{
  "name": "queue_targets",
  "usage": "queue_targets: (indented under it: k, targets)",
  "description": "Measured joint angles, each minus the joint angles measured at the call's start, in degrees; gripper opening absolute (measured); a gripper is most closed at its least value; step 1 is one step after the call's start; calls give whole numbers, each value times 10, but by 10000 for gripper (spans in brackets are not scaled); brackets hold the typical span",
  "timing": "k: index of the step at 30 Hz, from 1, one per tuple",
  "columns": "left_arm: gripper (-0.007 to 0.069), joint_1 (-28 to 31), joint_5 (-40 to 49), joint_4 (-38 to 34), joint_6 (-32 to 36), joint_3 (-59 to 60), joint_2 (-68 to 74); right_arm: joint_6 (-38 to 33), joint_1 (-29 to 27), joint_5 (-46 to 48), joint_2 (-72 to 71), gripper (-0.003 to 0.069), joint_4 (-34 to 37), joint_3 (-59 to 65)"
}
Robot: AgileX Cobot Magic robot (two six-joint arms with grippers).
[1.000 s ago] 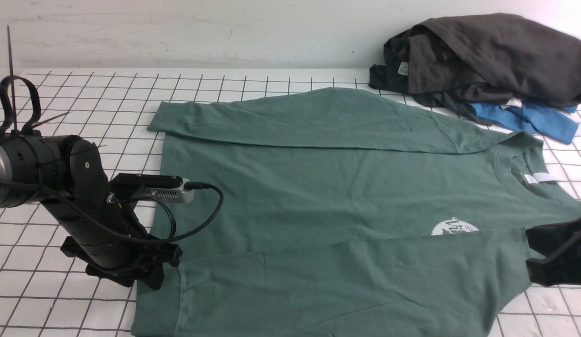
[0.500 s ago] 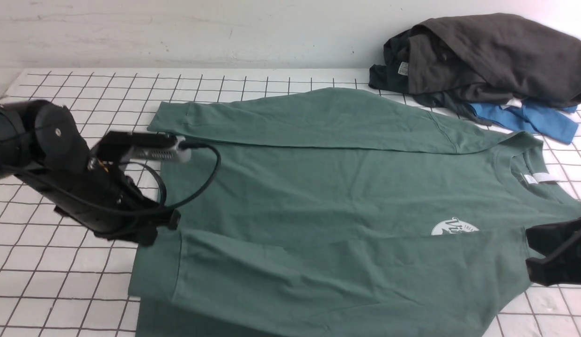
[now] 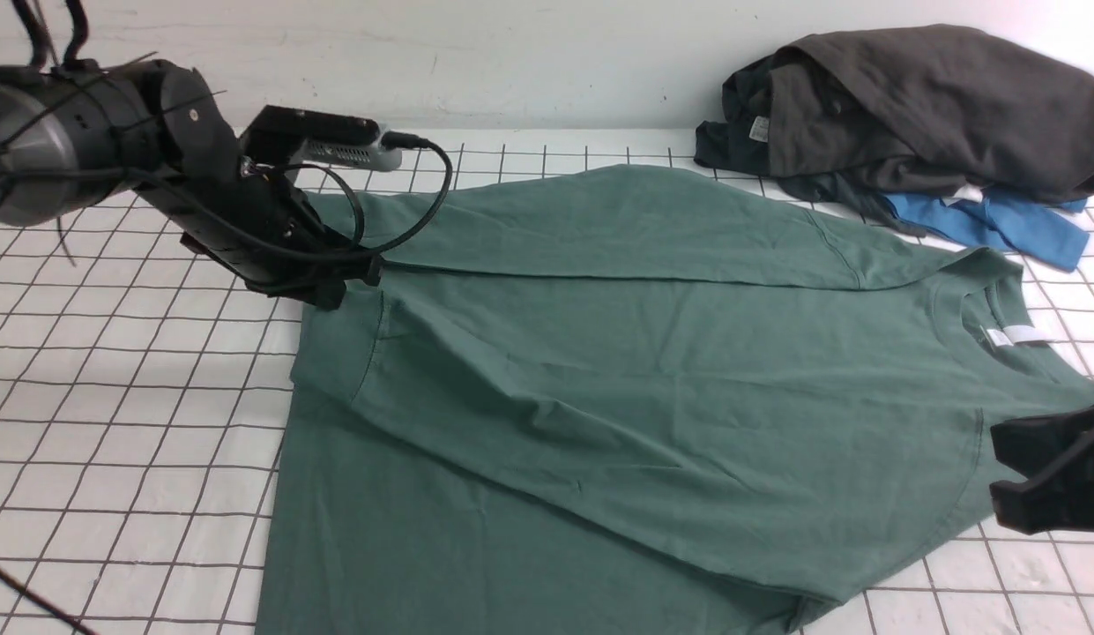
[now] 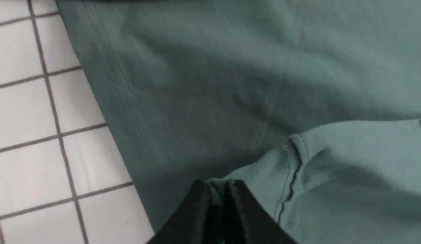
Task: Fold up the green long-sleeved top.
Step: Use the left arm to drag and place the cuff at the centered position on the left edge of the fabric, then use the left arm to clamp the cuff farthest from it, then use the left arm to drag and drop the cuff onto the cuff closest to the left arm
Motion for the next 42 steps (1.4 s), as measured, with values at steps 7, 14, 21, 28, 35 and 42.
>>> queue_targets:
  k: [7,14,21,28,35,42]
  targets:
    - [316,29,63,16,-40,-210,116,0,0,0,0,-10,0,0]
    - [445,57,75,28,-109,-377,246,0,0,6,0,-10,0,0]
    - [443,68,16,39,-185,-414,312,0,0,35,0,-10,5,0]
    - [198,67,-29,39,-189,-415,324,0,0,74,0,-10,11,0]
    - [17,62,23,43,-164,-415,283,-3,0,87,0,-10,9,0]
    - [16,26,231,43,-97,-414,141,-26,0,89,0,-10,9,0]
